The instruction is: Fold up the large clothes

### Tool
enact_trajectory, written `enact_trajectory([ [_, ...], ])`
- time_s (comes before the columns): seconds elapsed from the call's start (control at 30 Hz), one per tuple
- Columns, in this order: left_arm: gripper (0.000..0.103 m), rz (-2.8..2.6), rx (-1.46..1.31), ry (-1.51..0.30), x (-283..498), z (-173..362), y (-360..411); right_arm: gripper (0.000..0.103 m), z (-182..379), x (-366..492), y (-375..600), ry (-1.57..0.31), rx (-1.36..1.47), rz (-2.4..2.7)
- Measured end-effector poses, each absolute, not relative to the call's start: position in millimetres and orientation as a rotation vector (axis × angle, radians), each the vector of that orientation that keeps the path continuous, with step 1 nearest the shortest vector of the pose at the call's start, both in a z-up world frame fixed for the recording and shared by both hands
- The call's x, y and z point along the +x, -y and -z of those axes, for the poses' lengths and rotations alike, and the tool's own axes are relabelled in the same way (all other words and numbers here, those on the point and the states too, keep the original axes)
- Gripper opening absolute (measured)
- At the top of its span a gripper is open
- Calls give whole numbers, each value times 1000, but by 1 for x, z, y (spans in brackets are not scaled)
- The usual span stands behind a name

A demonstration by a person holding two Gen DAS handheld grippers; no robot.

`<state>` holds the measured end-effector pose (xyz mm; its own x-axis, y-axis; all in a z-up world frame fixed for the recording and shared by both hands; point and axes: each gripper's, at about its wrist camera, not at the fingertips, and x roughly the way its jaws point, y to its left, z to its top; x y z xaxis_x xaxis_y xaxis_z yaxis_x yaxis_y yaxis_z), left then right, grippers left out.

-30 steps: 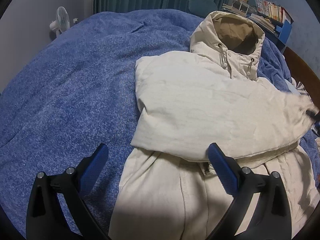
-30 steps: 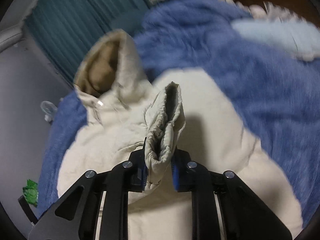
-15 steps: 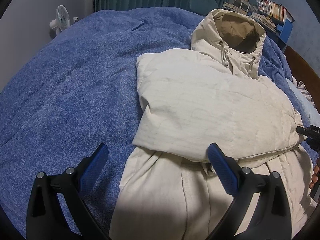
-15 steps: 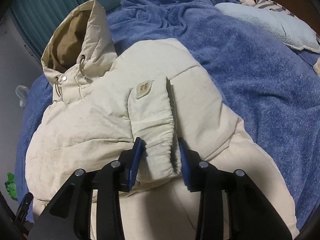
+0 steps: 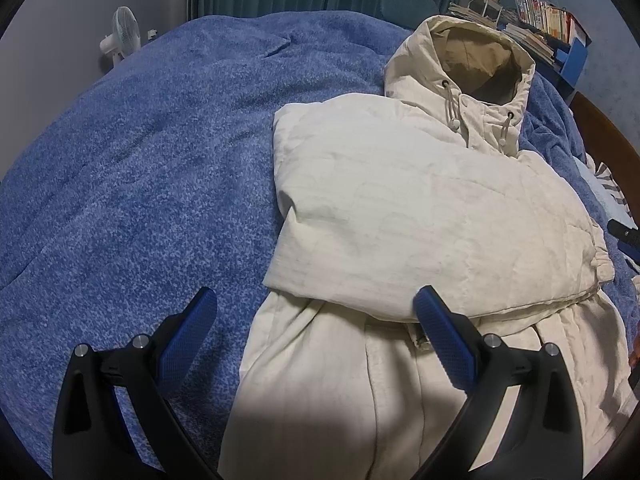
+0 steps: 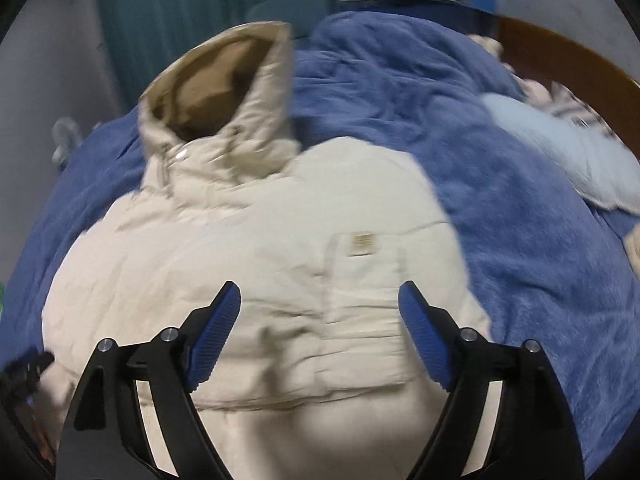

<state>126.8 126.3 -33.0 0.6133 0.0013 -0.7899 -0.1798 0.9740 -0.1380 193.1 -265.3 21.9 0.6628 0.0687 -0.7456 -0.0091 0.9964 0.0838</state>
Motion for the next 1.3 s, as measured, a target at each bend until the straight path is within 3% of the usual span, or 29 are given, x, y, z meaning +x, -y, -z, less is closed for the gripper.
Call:
enact_trajectory([
  [0.33,95,-80,-145,-851,140,7,-97,78,3,194,228,-950,10,-160],
  [0.57,95,-78,0,-973,181,41,-62,78,28,191,226,-993,-33,-189],
  [0.77,96,-90,-12,-969,177,42,-62,79,38,193,229,-1002,-23,-206],
  [1.0,95,-39,109,-878,176,-19,-29,80,-8,200,256,-910,179,-223],
  [1.3,96,60,30,-862,239,-60,-26,84,-26,243,274,-886,64,-173],
])
